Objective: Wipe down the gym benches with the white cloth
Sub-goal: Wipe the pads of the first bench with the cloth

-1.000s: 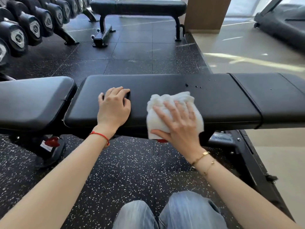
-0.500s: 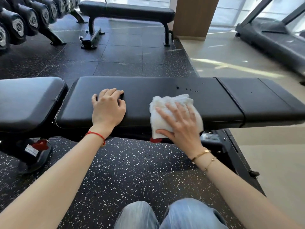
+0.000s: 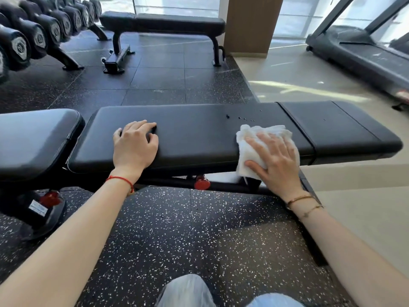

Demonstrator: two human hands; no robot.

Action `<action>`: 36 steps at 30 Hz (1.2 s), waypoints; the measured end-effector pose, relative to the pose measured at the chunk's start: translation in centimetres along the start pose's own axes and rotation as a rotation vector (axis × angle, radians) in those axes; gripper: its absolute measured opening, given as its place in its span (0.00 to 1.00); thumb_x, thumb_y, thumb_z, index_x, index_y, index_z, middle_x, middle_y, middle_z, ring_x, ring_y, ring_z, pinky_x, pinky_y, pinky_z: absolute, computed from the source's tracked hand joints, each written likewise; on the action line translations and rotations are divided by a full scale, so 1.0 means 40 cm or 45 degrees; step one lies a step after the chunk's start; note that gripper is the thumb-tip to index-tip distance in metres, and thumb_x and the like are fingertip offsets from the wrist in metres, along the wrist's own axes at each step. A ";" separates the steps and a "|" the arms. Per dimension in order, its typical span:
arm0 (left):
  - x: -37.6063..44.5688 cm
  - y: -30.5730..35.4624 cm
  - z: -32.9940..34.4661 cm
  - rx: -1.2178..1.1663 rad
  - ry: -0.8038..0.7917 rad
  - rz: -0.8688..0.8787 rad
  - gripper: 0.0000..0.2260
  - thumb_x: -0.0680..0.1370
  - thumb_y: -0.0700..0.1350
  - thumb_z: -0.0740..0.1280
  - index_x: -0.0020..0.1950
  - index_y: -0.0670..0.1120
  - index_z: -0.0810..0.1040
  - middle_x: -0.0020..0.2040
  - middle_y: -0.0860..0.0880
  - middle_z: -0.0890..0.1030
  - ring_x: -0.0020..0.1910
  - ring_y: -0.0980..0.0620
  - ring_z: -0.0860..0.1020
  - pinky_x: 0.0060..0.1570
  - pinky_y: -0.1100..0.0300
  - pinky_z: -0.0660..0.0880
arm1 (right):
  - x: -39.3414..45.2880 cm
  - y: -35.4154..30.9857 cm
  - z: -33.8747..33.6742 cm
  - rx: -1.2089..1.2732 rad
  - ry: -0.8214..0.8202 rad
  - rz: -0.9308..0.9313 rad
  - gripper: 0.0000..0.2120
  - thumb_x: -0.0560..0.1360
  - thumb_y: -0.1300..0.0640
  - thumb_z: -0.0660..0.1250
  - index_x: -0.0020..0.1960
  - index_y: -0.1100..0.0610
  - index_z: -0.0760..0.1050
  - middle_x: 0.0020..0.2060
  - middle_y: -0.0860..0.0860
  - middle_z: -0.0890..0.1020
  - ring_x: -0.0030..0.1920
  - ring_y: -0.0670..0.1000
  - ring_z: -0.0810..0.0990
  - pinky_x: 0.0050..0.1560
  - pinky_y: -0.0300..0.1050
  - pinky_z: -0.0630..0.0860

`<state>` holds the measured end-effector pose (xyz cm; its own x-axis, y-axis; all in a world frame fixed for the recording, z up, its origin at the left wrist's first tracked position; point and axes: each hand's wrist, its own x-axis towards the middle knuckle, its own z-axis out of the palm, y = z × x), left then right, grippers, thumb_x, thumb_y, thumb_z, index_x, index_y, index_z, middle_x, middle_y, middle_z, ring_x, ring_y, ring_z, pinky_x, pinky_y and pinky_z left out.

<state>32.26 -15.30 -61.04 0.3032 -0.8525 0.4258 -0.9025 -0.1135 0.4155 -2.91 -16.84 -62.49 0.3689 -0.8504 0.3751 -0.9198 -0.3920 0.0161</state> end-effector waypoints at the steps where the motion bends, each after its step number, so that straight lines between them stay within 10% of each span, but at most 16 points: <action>1: 0.000 0.003 0.000 0.008 -0.006 -0.009 0.16 0.78 0.45 0.61 0.64 0.50 0.80 0.67 0.48 0.78 0.70 0.48 0.72 0.72 0.42 0.60 | 0.004 -0.018 0.002 0.004 -0.019 0.035 0.31 0.79 0.32 0.48 0.75 0.45 0.66 0.73 0.52 0.69 0.74 0.61 0.65 0.74 0.64 0.56; 11: 0.015 0.093 0.028 -0.008 -0.062 -0.218 0.20 0.78 0.42 0.59 0.70 0.46 0.74 0.70 0.44 0.75 0.72 0.44 0.68 0.75 0.38 0.55 | 0.030 -0.080 0.007 0.021 -0.030 -0.204 0.27 0.81 0.34 0.48 0.75 0.43 0.66 0.72 0.49 0.72 0.72 0.58 0.68 0.73 0.60 0.60; 20: 0.042 0.208 0.117 0.085 -0.253 -0.161 0.22 0.82 0.50 0.54 0.77 0.51 0.64 0.78 0.48 0.63 0.79 0.47 0.55 0.76 0.36 0.44 | 0.213 0.044 0.004 0.213 -0.342 0.180 0.25 0.81 0.37 0.48 0.77 0.39 0.58 0.78 0.46 0.58 0.77 0.55 0.54 0.75 0.60 0.45; 30: 0.032 0.192 0.125 0.156 -0.176 -0.141 0.20 0.82 0.52 0.56 0.75 0.56 0.68 0.76 0.51 0.66 0.78 0.50 0.59 0.76 0.39 0.49 | 0.243 0.013 0.010 0.226 -0.421 -0.347 0.29 0.77 0.33 0.40 0.78 0.35 0.50 0.79 0.45 0.54 0.78 0.56 0.50 0.75 0.61 0.41; 36: 0.028 0.208 0.113 0.188 -0.186 -0.166 0.20 0.82 0.52 0.57 0.74 0.56 0.68 0.76 0.51 0.67 0.77 0.51 0.59 0.76 0.40 0.49 | 0.362 0.133 0.042 0.185 -0.491 -0.016 0.27 0.82 0.37 0.48 0.79 0.39 0.51 0.80 0.47 0.52 0.78 0.57 0.48 0.75 0.63 0.40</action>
<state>23.71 -19.49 -60.75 0.3821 -0.8893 0.2511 -0.8969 -0.2915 0.3326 -2.24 -31.83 -58.54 0.4285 -0.9035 0.0003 -0.8967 -0.4253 -0.1228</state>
